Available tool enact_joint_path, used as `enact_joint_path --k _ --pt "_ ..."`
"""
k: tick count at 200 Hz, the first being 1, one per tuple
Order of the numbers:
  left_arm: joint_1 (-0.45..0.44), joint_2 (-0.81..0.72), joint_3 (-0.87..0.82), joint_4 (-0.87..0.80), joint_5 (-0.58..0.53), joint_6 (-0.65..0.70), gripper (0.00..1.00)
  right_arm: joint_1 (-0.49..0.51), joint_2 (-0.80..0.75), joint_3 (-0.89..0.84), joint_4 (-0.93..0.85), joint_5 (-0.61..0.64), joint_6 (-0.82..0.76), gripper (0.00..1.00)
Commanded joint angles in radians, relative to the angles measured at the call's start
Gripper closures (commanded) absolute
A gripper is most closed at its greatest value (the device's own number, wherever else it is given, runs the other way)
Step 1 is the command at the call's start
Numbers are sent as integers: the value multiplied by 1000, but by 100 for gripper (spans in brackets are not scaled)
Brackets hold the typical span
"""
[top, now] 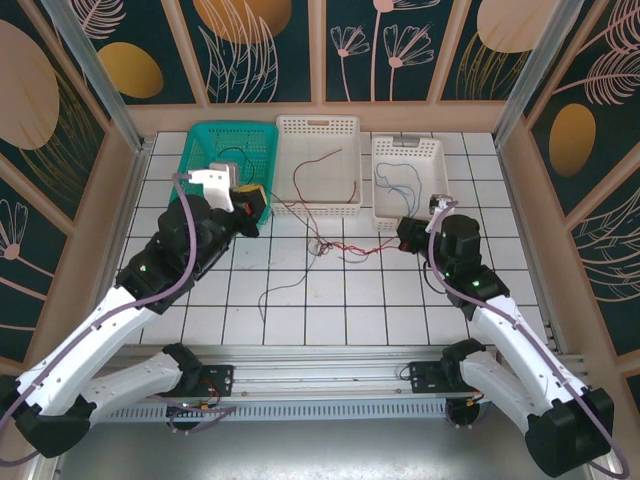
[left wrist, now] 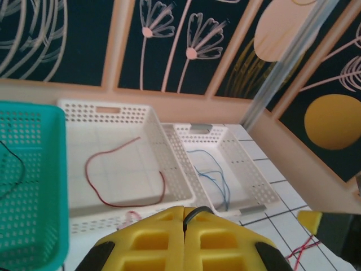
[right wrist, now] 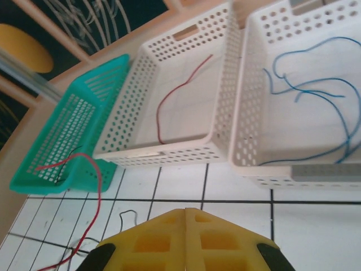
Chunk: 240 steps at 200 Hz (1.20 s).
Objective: Untangle the cables
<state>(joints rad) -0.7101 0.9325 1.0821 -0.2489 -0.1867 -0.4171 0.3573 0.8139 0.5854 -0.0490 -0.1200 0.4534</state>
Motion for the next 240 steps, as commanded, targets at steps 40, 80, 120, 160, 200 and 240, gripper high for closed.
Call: enact_joint_path --k 40,80,120,160,200,240 --pt "65 71 235 -157 -110 136 100 -121 -9 -80 -53 58 68 100" --pt "100 98 331 -224 -223 174 100 -227 8 -115 -92 52 94 100" --pt "156 112 390 -266 -281 193 100 -304 1 -147 -116 89 116 100" --pt "196 122 443 -298 -344 205 100 -404 -29 -178 -142 124 156 100" --pt "199 138 460 -311 -389 204 100 -495 -55 -205 -153 105 173 100" --pt "200 134 504 -337 -423 207 100 -571 -75 -243 -160 116 200 100"
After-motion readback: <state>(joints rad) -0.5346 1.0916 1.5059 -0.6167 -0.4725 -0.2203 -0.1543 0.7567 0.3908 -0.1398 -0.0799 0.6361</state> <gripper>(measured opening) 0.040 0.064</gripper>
